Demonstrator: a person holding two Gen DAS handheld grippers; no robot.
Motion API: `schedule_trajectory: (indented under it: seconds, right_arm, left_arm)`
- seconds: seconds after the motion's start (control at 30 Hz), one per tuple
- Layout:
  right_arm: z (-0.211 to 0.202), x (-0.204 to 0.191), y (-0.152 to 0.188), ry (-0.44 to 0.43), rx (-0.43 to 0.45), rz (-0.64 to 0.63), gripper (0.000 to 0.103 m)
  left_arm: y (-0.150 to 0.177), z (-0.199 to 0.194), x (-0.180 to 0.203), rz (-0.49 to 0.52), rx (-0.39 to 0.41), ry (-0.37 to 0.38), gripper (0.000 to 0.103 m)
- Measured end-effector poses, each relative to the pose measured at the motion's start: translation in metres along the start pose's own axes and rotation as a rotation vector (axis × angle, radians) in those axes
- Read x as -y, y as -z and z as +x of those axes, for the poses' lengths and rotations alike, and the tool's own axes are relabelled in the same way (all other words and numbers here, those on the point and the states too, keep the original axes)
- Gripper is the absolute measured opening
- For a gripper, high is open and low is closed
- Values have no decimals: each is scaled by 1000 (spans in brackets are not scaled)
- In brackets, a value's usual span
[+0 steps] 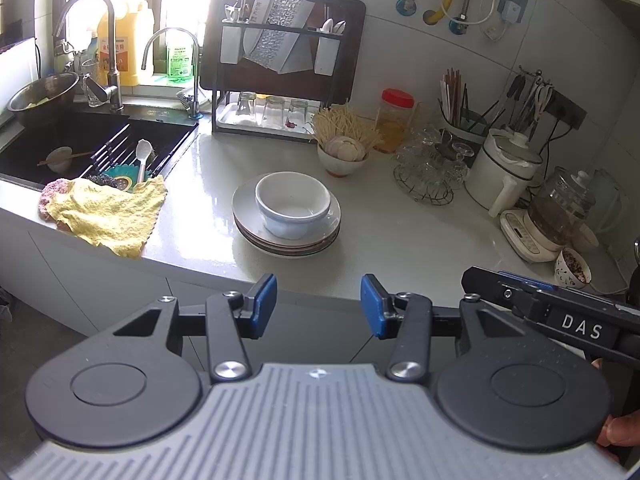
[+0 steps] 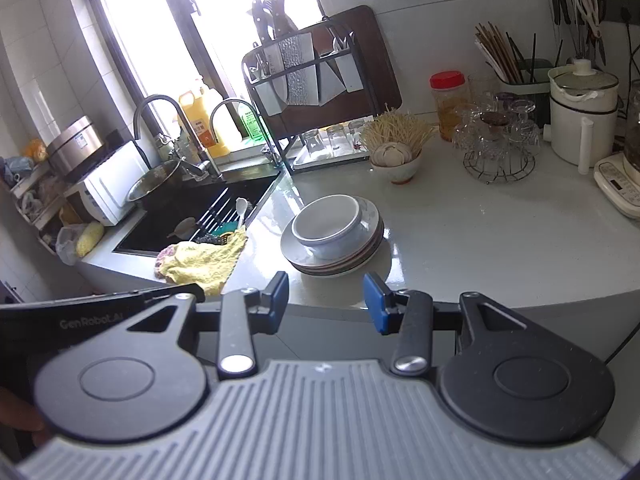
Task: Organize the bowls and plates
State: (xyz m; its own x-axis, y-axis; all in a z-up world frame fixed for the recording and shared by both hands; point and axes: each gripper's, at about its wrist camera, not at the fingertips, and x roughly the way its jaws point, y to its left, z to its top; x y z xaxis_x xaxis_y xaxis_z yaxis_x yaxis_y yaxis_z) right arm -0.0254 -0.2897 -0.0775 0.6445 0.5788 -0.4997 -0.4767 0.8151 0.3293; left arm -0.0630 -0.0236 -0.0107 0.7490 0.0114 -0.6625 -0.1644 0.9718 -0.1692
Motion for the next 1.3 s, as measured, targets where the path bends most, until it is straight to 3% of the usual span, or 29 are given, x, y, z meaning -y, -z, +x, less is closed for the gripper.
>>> schedule_trajectory:
  seconds: [0.13, 0.4, 0.5, 0.63, 0.83, 0.93, 1.3]
  right_arm:
    - [-2, 4, 3, 5, 0, -7, 45]
    - [-11, 9, 6, 14, 18, -23, 47]
    - [-14, 9, 9, 16, 43, -27, 73]
    - [-15, 8, 13, 26, 65, -42, 78]
    - [-14, 7, 15, 43, 74, -46, 79]
    - [-14, 7, 14, 48, 82, -38, 94]
    - [-2, 0, 18, 82, 96, -21, 95]
  left_arm:
    - [4, -2, 4, 0, 10, -1, 63]
    - [11, -10, 6, -1, 20, -12, 74]
    - [13, -12, 6, 2, 24, -23, 84]
    - [18, -13, 5, 13, 41, -43, 94]
    - [16, -13, 5, 51, 53, -96, 98]
    - [14, -15, 3, 46, 65, -94, 100]
    - [18, -6, -10, 25, 27, -102, 100]
